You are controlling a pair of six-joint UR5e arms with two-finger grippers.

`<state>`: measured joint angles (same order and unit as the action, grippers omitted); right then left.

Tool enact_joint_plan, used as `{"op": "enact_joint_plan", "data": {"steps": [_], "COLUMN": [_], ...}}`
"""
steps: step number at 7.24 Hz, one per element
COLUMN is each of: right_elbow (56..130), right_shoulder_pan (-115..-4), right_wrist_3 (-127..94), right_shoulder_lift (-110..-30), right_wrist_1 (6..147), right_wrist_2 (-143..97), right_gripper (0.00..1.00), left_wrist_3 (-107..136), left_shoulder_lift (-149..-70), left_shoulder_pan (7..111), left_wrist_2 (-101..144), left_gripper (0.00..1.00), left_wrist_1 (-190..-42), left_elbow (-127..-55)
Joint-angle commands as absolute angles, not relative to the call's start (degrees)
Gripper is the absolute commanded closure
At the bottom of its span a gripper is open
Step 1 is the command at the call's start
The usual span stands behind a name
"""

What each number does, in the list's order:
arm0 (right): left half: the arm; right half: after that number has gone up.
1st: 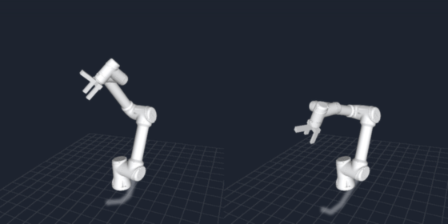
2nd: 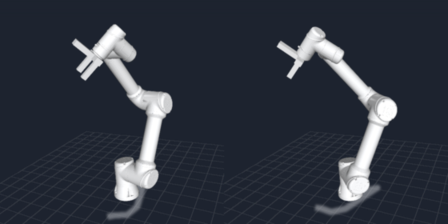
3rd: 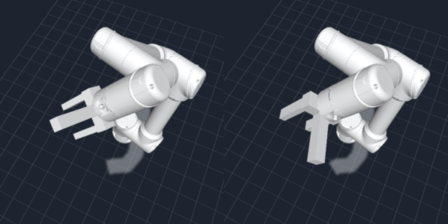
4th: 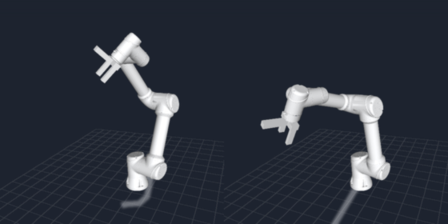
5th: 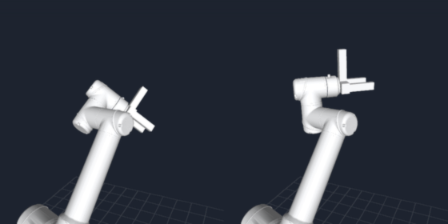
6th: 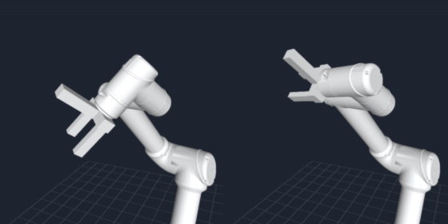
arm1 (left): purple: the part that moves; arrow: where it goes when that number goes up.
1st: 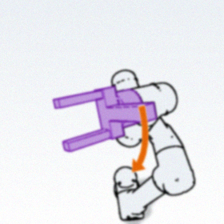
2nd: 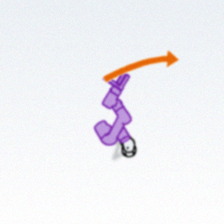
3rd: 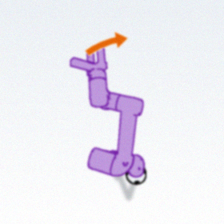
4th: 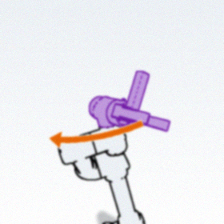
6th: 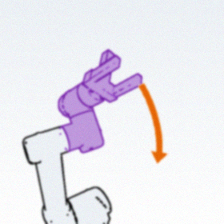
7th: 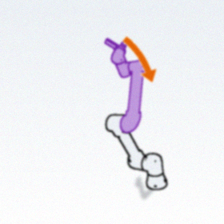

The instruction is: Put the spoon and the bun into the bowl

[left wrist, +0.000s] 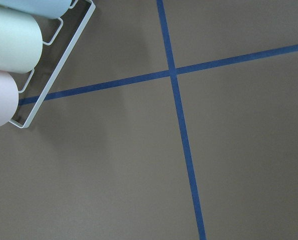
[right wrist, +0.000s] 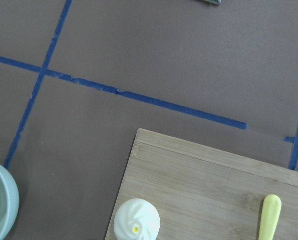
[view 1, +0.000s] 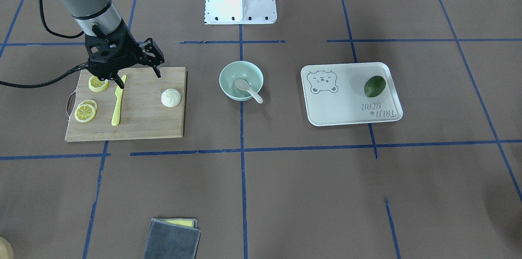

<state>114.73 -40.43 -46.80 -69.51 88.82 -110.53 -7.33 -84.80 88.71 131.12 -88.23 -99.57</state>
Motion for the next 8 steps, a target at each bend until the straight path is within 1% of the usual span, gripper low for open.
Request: {"op": "enact_joint_plan", "data": {"steps": [1, 2, 3, 4, 5, 6, 7, 8], "right_elbow": [112.2, 111.5, 108.6, 105.9, 103.4, 103.4, 103.0, 103.1], "right_shoulder_pan": [-33.1, -31.6, -31.2, -30.9, -30.8, -30.6, -30.2, -30.3], "right_wrist_3": [-50.4, -50.3, -50.0, -49.9, -50.3, -50.3, -50.3, -50.3], "right_shoulder_lift": [-69.5, -69.5, -69.2, -69.2, -69.3, -69.3, -69.3, -69.5], "right_wrist_1": [87.8, 87.2, 86.4, 83.7, 80.8, 80.1, 80.1, 80.2], "right_wrist_2": [-100.4, -100.3, -100.2, -100.1, -100.1, -100.0, -100.2, -100.5], "right_gripper": [0.00, 0.02, 0.06, 0.08, 0.12, 0.21, 0.47, 0.71], "left_wrist_3": [-7.4, -7.4, -7.4, -7.4, -7.4, -7.4, -7.4, -7.4], "left_shoulder_lift": [-85.1, -85.1, -85.1, -85.0, -85.0, -85.0, -85.1, -85.2], "left_shoulder_pan": [88.7, 88.7, 88.7, 88.7, 88.8, 88.8, 88.7, 88.7], "left_wrist_2": [131.1, 131.2, 131.2, 131.2, 131.1, 131.1, 131.1, 131.1], "left_gripper": [0.00, 0.00, 0.00, 0.00, 0.00, 0.00, 0.00, 0.00], "left_wrist_1": [-87.9, -88.0, -88.1, -88.1, -88.1, -88.2, -88.2, -88.2], "left_elbow": [-99.8, -99.8, -99.8, -99.8, -99.8, -99.8, -99.8, -99.8]}}
